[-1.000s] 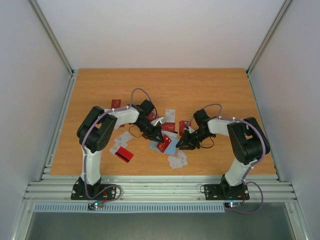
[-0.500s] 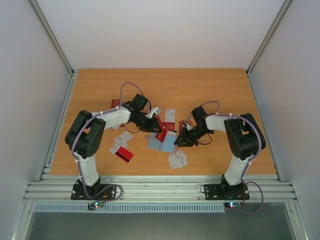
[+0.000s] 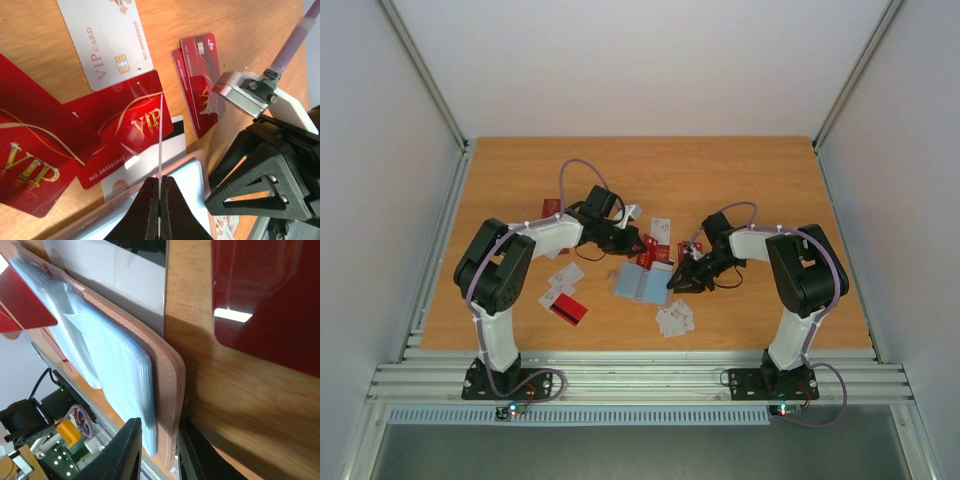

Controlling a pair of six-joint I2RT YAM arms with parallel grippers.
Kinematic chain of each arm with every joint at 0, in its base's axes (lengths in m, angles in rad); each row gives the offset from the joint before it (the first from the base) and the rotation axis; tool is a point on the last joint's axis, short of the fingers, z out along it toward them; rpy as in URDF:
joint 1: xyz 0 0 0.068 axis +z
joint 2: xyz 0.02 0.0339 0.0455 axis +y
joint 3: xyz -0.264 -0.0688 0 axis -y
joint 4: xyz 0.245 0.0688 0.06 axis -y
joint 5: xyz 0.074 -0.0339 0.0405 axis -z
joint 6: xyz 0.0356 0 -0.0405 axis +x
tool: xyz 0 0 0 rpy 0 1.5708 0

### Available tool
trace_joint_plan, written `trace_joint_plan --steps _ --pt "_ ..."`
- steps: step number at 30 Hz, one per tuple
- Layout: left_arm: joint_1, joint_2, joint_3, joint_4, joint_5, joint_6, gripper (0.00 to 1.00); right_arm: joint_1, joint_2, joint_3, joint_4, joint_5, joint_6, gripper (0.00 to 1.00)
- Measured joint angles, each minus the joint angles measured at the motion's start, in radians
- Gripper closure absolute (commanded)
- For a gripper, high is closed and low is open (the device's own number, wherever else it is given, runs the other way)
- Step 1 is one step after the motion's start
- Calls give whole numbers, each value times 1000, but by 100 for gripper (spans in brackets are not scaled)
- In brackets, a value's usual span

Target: Put the credit cards into the card holder

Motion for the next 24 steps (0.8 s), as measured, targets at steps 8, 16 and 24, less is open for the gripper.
trace_joint_plan --steps 8,16,24 --pt "0 20 -6 72 -19 -7 100 3 8 6 -1 -6 0 78" --pt "2 37 -70 156 -11 -21 100 3 16 11 0 -16 0 78" --pt "2 37 -99 206 6 -40 100 3 16 11 0 -16 0 78"
